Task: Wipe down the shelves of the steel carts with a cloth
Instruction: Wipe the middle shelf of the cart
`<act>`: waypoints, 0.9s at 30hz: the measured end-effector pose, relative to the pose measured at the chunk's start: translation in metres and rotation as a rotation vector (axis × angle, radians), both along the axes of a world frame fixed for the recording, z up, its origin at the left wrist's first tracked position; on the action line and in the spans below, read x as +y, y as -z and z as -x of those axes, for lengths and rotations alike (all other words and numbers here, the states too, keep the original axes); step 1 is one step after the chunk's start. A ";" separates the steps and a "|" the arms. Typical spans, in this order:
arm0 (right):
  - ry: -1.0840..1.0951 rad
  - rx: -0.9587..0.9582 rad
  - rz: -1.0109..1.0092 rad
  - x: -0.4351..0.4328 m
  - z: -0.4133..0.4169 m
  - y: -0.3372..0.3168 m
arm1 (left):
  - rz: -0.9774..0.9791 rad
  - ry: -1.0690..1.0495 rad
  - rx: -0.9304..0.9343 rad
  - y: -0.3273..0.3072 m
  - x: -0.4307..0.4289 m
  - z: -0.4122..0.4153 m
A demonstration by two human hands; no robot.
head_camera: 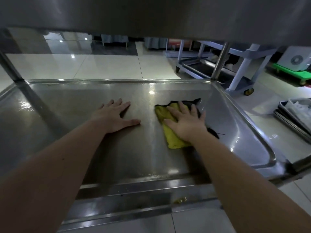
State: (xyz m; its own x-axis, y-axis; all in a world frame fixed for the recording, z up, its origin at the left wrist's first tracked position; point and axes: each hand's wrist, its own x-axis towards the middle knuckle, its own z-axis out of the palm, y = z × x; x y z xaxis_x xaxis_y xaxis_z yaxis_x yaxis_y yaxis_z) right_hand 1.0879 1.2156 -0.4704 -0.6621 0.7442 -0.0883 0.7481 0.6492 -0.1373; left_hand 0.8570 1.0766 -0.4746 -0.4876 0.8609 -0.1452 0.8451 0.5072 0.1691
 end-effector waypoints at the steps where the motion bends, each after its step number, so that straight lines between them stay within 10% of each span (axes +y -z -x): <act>1: 0.048 -0.003 0.004 0.019 -0.016 -0.001 | -0.014 0.000 0.008 0.001 0.000 0.000; 9: 0.438 -0.014 0.036 0.095 -0.078 -0.002 | -0.008 0.007 -0.020 -0.003 0.003 -0.003; 20: -0.253 0.078 0.111 -0.025 0.132 -0.003 | -0.012 -0.001 -0.023 0.000 -0.003 0.009; 27: 0.049 0.047 0.076 0.088 0.023 -0.002 | -0.012 -0.018 -0.023 0.000 -0.002 0.000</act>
State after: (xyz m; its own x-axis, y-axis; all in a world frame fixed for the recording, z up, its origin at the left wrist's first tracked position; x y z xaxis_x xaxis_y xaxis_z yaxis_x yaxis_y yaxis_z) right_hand 1.0650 1.3038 -0.4680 -0.6295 0.7684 -0.1153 0.7705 0.5981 -0.2204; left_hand 0.8568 1.0746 -0.4742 -0.4996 0.8538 -0.1465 0.8318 0.5200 0.1941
